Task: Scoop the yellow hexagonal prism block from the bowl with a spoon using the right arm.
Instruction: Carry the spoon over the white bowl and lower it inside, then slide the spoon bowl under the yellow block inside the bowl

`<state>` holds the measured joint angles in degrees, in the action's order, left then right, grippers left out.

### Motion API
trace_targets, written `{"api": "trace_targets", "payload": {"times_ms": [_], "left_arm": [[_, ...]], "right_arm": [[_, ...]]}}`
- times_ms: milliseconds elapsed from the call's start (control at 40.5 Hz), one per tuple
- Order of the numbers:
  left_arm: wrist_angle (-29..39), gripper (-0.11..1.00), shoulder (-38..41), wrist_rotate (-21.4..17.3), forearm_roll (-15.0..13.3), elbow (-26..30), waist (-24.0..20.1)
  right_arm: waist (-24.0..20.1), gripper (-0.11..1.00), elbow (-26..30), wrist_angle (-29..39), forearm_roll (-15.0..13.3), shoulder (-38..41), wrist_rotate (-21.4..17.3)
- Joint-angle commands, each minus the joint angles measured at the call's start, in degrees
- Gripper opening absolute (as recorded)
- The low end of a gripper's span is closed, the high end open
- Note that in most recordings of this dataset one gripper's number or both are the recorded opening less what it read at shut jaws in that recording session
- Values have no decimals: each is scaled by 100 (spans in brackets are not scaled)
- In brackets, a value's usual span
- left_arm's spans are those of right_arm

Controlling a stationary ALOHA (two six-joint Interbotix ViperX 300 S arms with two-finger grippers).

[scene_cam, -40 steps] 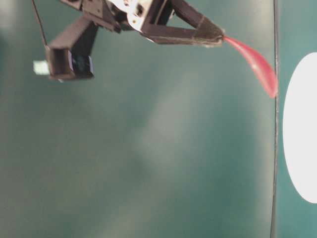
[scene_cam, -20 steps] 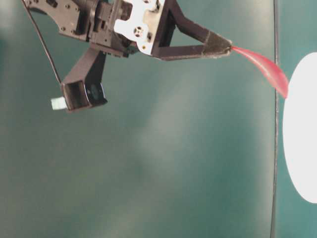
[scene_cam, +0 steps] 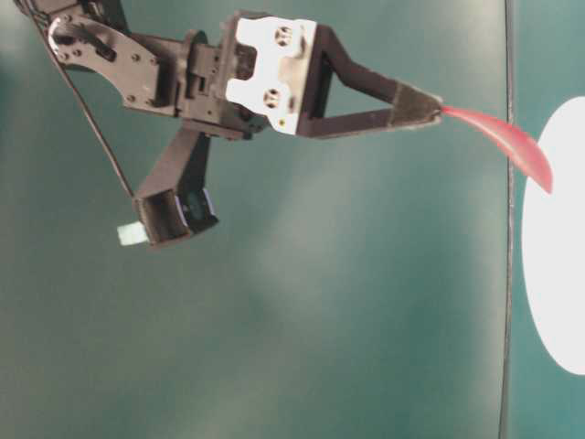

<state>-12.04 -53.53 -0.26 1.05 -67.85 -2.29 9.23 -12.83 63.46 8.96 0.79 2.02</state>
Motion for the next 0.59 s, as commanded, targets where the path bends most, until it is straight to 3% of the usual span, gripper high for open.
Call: {"api": "trace_targets", "payload": {"times_ms": [0, 568], "left_arm": [[-35, 0, 44, 0, 18, 62, -9], [-26, 0, 44, 0, 18, 53, -9]], "right_arm": [[-18, 23, 132, 0, 9, -26, -26], [-35, 23, 79, -308, 9, 255, 9]]}}
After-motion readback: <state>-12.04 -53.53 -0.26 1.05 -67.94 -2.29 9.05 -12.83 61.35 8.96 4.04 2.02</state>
